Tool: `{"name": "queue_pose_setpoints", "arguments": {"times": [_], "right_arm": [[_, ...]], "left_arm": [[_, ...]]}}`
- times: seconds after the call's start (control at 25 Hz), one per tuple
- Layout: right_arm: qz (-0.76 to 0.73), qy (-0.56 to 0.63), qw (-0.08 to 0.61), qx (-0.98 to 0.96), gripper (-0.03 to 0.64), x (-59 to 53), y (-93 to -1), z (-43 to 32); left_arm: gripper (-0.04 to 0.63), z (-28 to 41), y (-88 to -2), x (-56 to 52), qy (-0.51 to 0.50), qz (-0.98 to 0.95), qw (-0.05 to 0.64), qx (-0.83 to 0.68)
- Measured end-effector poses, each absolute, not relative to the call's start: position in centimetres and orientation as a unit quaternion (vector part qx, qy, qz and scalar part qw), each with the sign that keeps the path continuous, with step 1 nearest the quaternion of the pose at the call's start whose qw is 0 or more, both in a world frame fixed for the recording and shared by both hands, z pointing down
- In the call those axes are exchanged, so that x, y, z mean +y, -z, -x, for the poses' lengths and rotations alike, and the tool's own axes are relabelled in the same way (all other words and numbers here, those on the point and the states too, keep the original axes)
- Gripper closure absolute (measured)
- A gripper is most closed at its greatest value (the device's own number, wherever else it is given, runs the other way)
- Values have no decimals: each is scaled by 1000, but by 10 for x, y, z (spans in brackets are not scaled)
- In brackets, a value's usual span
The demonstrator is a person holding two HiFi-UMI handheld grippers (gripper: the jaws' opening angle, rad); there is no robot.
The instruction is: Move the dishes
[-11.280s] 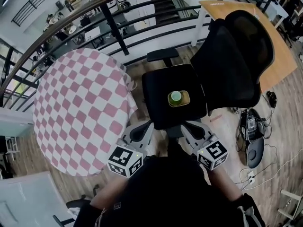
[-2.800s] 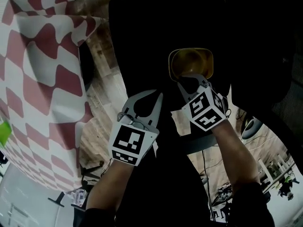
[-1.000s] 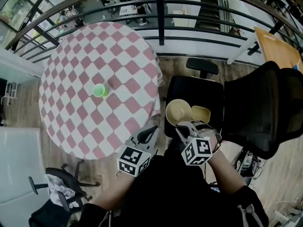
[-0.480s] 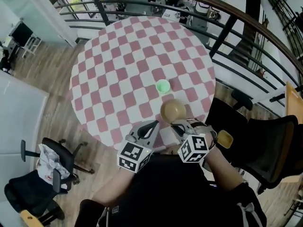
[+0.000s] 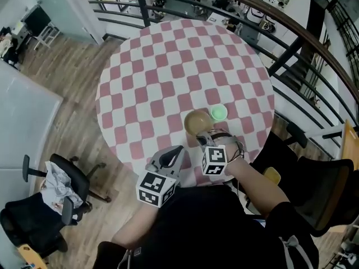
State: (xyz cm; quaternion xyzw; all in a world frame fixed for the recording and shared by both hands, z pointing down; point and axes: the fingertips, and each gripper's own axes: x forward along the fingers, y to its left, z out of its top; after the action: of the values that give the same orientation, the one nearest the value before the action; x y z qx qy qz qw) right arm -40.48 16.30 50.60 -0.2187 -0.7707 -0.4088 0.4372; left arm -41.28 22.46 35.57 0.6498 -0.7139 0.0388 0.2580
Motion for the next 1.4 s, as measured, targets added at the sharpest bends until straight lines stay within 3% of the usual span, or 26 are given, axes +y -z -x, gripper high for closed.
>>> {"name": "queue_pose_setpoints", "arguments": {"times": [0.36,0.6,0.68,1.04,1.24,1.4], "right_arm": [[223,417,467,-747,590,146,-547,436],[220,395,448,-771,566,147,-542,437],[216,383,423,-792,514,151,-520,433],[121,150,260,-946,515,124,-343,299],[25,-22,102,-994,551,91,-243,216],[-25,-18,68,-997,577,84,-214,161]], "left_arm": [[592,425,-375,217,-31,-645,280,-710],[592,419,-376,204,-35,-646,281,-709],[592,414,-370,198,-36,-647,272,-711],[592,344,-316,170,-11,-666,221,-712],[592,292,-271,147,-50,-689,140,-710],[592,254,-236,130,-31,-717,106,-688]]}}
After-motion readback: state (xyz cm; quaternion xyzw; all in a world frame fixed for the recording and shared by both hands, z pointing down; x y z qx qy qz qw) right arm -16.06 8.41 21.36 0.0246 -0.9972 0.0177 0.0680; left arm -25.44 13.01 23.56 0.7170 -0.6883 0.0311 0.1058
